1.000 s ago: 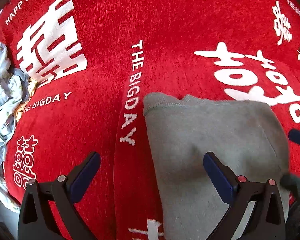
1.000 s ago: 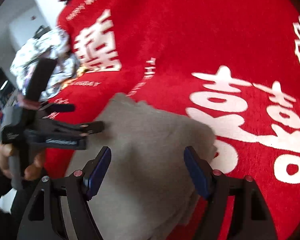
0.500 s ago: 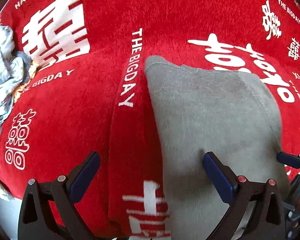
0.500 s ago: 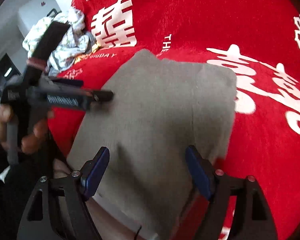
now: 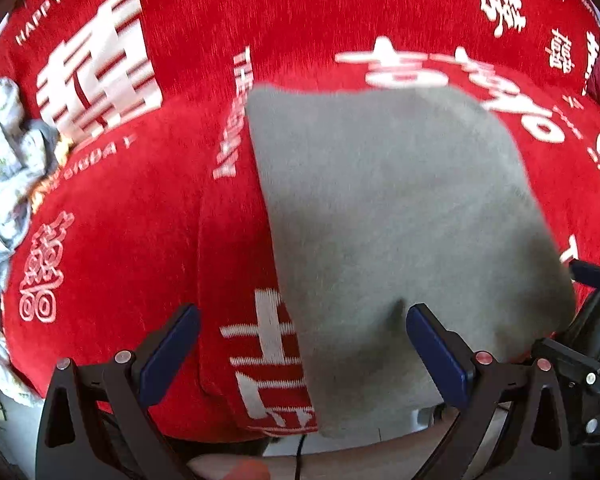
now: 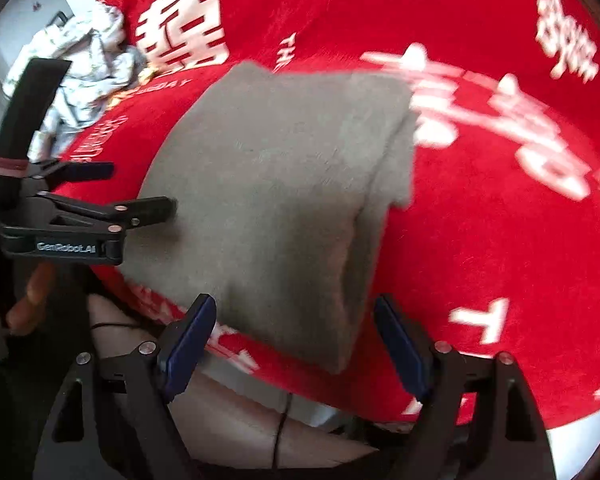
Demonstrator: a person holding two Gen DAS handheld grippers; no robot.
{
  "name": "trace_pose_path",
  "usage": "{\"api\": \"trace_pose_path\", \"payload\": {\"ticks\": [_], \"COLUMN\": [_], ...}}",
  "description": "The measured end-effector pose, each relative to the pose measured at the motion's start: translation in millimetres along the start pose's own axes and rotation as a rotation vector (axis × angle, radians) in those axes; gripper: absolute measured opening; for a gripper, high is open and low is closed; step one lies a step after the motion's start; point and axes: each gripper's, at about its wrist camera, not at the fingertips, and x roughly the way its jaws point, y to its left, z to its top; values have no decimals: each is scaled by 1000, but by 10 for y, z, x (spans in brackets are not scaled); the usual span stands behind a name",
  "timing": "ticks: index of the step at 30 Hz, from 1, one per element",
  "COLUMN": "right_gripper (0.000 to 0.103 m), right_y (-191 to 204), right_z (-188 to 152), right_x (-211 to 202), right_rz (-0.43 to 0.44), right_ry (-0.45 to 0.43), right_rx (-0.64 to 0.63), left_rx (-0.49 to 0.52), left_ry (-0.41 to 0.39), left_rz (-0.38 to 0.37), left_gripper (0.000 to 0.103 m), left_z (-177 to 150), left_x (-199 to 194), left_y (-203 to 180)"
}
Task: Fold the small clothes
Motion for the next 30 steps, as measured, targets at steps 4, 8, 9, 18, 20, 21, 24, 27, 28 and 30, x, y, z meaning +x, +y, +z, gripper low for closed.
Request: {"api": "trace_pose_path", "payload": {"ticks": [4,8,9,18,20,21,24,27,28,30], "right_gripper": [84,84,84,84,84,84,84,84,84,84], "right_y": [128,147,147,100,101,101,108,111,114,116], "right_z": [254,372,404,399,399,400,404,403,405,403], "right_x": [-166,-170,-148,-78,-67,-62,-60,-54,-48,-31], "right_rz": [-85,-122,-131,-148,-147,-147,-150,-150,-150,-152], "right_ry": [-43,-42,-37,-3,0,1,0,4,7,13], "right_rx": [-52,-59,-57,-19,-17,-17,-17,-17,-17,-19], "left_rx": [-46,-86,-94,-137,-133,-133,-139,-148,-148,-145], "left_ry": [-54,-75,-74,-11,-17,-16,-10,4,6,7], "left_rz": [14,14,15,25,18,18,16,10,9,9], "left_gripper": [103,103,103,103,103,103,103,103,103,103], "left_z": [113,139,136,80,82,83,82,77,74,73], "left_x": [-163,-218,-220,-120,-129,-130,-119,-90,-86,-85], "left_y": [25,67,65,61,54,53,49,66,66,55]}}
